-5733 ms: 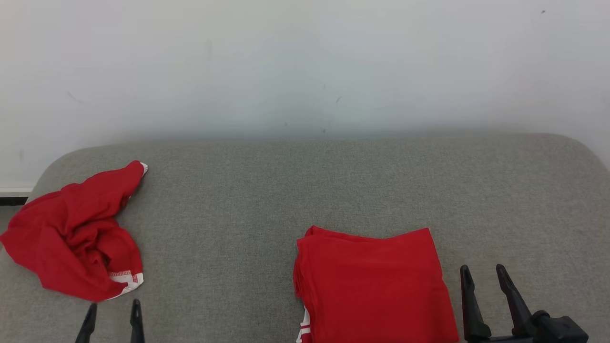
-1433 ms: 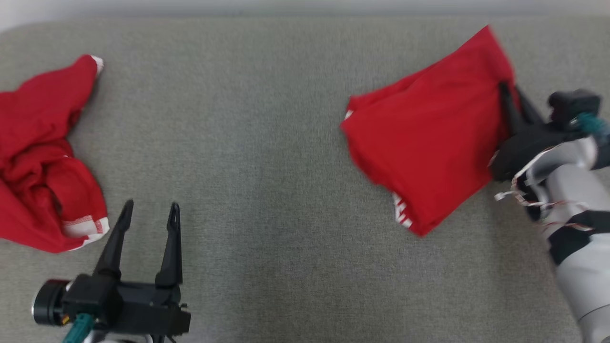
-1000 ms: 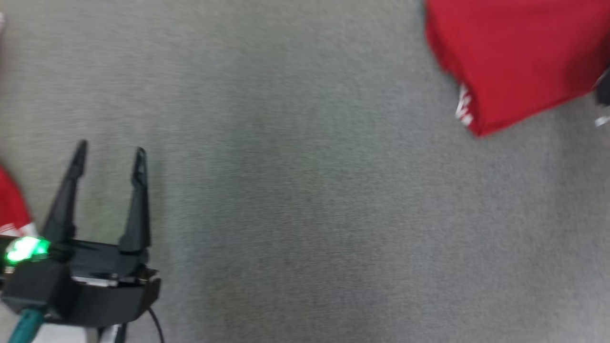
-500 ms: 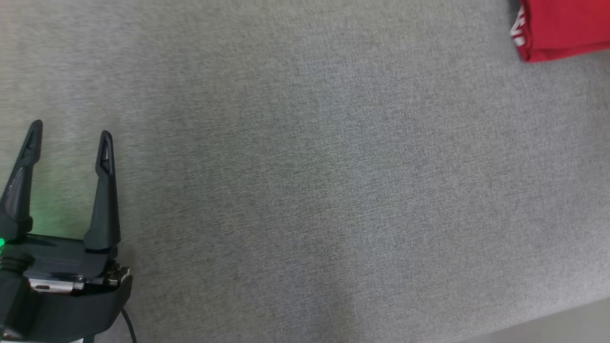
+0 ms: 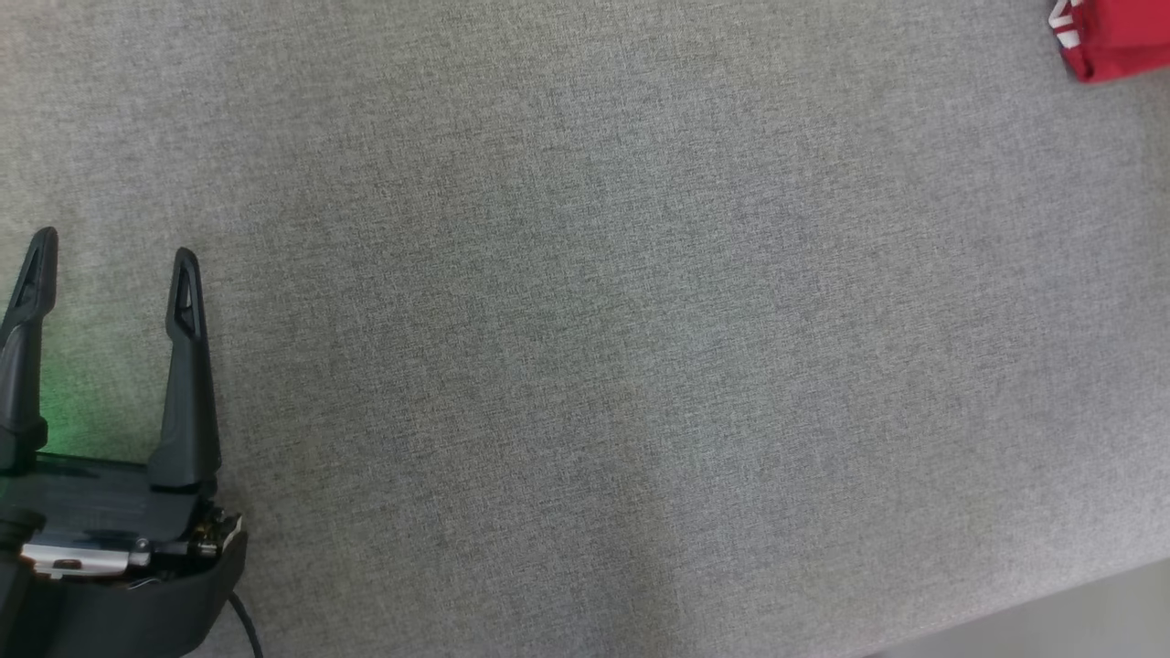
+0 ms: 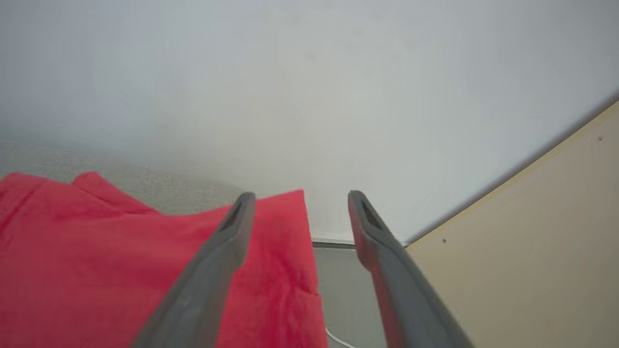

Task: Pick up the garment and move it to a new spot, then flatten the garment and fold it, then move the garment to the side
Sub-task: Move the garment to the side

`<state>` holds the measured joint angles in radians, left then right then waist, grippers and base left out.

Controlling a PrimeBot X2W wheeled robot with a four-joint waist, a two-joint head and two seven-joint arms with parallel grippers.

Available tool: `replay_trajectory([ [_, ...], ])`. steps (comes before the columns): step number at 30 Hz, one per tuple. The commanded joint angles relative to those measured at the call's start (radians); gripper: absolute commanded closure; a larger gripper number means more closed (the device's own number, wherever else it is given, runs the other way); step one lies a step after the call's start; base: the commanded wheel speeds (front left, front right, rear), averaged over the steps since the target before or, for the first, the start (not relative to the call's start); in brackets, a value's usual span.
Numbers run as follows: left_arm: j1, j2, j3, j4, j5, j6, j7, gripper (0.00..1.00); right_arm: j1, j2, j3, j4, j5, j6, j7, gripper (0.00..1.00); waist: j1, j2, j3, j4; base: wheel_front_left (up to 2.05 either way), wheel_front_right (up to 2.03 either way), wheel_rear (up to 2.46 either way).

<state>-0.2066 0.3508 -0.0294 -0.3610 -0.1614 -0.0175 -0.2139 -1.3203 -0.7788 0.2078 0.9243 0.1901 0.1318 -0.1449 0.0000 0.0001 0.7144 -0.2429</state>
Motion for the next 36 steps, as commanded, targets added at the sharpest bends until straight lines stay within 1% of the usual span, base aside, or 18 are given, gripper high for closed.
replay_trajectory([
  [1, 0.017, -0.004, 0.002, 0.021, -0.002, 0.006, -0.003, 0.00, -0.007, 0.018, -0.003, 0.003, -0.015, -0.003, -0.010, 0.00, 0.0000, -0.0001, -0.006, 0.002, 0.00, 0.00, 0.00],
  [7, 0.026, -0.020, -0.001, 0.064, -0.012, 0.015, -0.022, 0.00, 0.017, 0.044, -0.018, -0.010, -0.045, -0.003, -0.044, 0.00, 0.0000, -0.0001, -0.058, 0.014, 0.00, 0.00, 0.00],
  [14, 0.071, -0.070, 0.007, 0.158, -0.047, 0.029, -0.046, 0.00, 0.114, 0.089, -0.001, -0.094, -0.059, -0.003, -0.087, 0.00, 0.0000, -0.0001, -0.216, 0.068, 0.00, 0.00, 0.00],
  [15, 0.071, -0.070, 0.007, 0.158, -0.047, 0.029, -0.046, 0.00, 0.114, 0.089, -0.001, -0.094, -0.059, -0.003, -0.087, 0.00, 0.0000, -0.0001, -0.216, 0.068, 0.00, 0.00, 0.00],
  [18, 0.113, -0.086, 0.024, 0.191, -0.052, 0.036, -0.050, 0.00, 0.175, 0.112, 0.016, -0.160, -0.058, -0.003, -0.089, 0.00, 0.0000, -0.0001, -0.293, 0.093, 0.00, 0.00, 0.00],
  [22, 0.168, -0.107, 0.041, 0.225, -0.060, 0.041, -0.053, 0.00, 0.273, 0.142, 0.037, -0.248, -0.041, -0.003, -0.076, 0.00, 0.0000, -0.0001, -0.393, 0.131, 0.00, 0.00, 0.00],
  [27, 0.235, -0.138, 0.064, 0.253, -0.072, 0.032, -0.051, 0.00, 0.424, 0.176, 0.034, -0.356, 0.000, -0.003, -0.064, 0.00, 0.0000, -0.0001, -0.507, 0.173, 0.00, 0.00, 0.00],
  [31, 0.271, -0.150, 0.067, 0.276, -0.062, 0.019, -0.051, 0.00, 0.563, 0.214, 0.001, -0.444, 0.029, -0.003, -0.050, 0.00, 0.0000, -0.0001, -0.565, 0.197, 0.00, 0.00, 0.00],
  [36, 0.299, -0.166, 0.074, 0.309, -0.054, 0.012, -0.052, 0.00, 0.773, 0.281, -0.057, -0.562, 0.021, -0.003, -0.040, 0.00, 0.0000, -0.0001, -0.629, 0.216, 0.00, 0.00, 0.00],
])
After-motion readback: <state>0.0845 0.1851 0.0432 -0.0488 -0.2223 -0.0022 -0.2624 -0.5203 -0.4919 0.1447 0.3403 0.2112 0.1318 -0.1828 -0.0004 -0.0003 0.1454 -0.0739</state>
